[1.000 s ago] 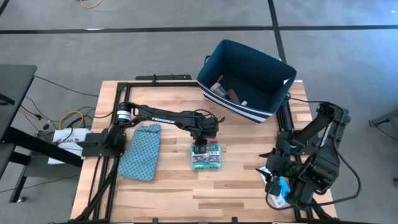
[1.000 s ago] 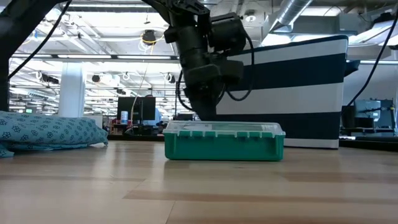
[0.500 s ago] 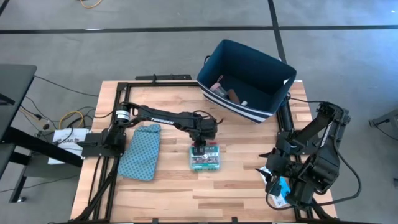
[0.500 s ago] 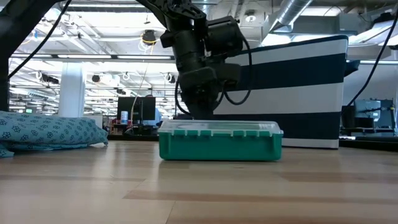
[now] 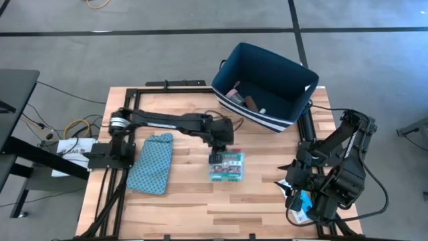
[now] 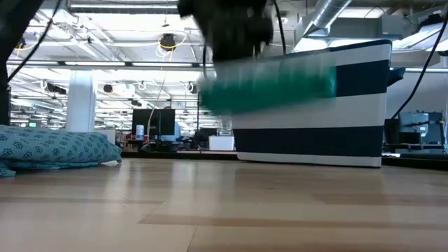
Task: Pick & place medical supplies in basket/bin
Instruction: Put the blue first aid kit into the blue organizer bin
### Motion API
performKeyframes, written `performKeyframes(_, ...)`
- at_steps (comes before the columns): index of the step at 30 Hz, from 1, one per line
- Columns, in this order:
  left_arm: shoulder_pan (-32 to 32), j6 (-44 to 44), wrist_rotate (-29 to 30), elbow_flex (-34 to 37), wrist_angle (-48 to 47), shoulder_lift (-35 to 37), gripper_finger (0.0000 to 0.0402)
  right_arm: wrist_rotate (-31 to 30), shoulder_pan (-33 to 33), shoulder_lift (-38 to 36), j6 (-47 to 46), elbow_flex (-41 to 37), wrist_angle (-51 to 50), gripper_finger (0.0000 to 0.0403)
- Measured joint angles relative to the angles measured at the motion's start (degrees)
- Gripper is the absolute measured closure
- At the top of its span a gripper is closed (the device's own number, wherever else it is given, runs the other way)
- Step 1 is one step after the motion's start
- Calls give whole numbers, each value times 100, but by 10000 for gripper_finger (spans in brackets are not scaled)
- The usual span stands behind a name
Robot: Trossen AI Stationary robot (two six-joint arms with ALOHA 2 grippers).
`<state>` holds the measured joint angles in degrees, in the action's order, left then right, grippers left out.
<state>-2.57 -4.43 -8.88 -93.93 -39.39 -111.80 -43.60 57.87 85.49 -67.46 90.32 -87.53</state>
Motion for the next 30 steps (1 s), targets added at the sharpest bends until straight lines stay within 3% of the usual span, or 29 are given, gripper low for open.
performKeyframes(4, 2, -104, 540, -579, -221, 558, 400, -1, -4, 2, -2, 0, 76, 168)
performKeyframes(9, -95, -1187, 2245, -2034, 119, 642, 401, -13, -40, 2, 46, 0, 122, 168)
performKeyframes(16, -973, -1592, 1952, -4115, 881, -488, 401, -8, -178, 2, 52, 0, 125, 168)
performKeyframes(18, -1339, -1442, 1952, -3809, 1779, -568, 401, 1, -217, 2, 51, 0, 120, 168)
performKeyframes(21, -1875, -1138, 1969, -3535, 2274, -807, 401, 3, -227, 2, 134, 0, 93, 168)
performKeyframes(25, -2372, -360, 1860, -3488, 2055, -1362, 401, 18, -251, 2, 151, 2, 48, 168)
performKeyframes(30, -2661, -305, 1646, -3517, 2281, -1827, 401, 18, -251, 4, 151, 2, 32, 168)
